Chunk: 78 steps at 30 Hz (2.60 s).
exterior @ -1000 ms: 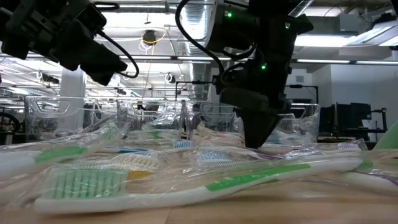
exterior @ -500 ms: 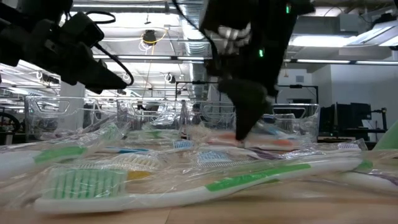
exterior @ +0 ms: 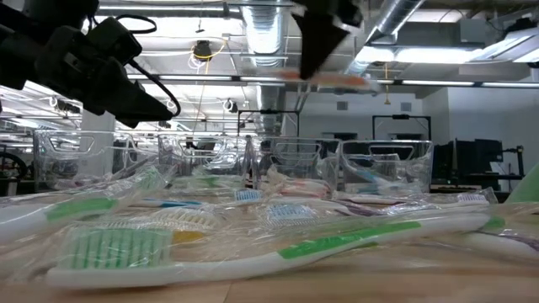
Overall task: Pick & Place Toothbrushes
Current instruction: Put the orange toothbrush into the middle right transparent bin, then put the blue toothbrush into the right transparent bin
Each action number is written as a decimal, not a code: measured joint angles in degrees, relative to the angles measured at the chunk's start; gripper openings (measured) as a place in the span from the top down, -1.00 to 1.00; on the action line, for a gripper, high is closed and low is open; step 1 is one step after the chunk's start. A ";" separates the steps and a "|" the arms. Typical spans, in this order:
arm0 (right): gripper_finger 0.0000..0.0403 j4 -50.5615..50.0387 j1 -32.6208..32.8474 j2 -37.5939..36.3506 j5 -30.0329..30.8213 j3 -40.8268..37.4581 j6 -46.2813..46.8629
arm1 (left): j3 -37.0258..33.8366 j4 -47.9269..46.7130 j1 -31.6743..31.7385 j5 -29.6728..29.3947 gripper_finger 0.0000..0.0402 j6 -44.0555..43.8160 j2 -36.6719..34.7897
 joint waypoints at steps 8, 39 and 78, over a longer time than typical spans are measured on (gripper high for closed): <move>0.96 0.74 -10.64 -0.09 0.90 6.45 -8.47 | 0.00 0.00 0.00 -0.57 0.51 0.00 0.00; 0.11 19.64 -32.28 0.11 -14.41 -7.53 -12.50 | 0.02 -0.09 0.00 -0.75 0.51 0.00 0.00; -0.12 -17.40 -6.47 -0.48 6.97 0.25 4.04 | 0.02 -0.02 0.00 -0.81 0.51 -0.04 0.00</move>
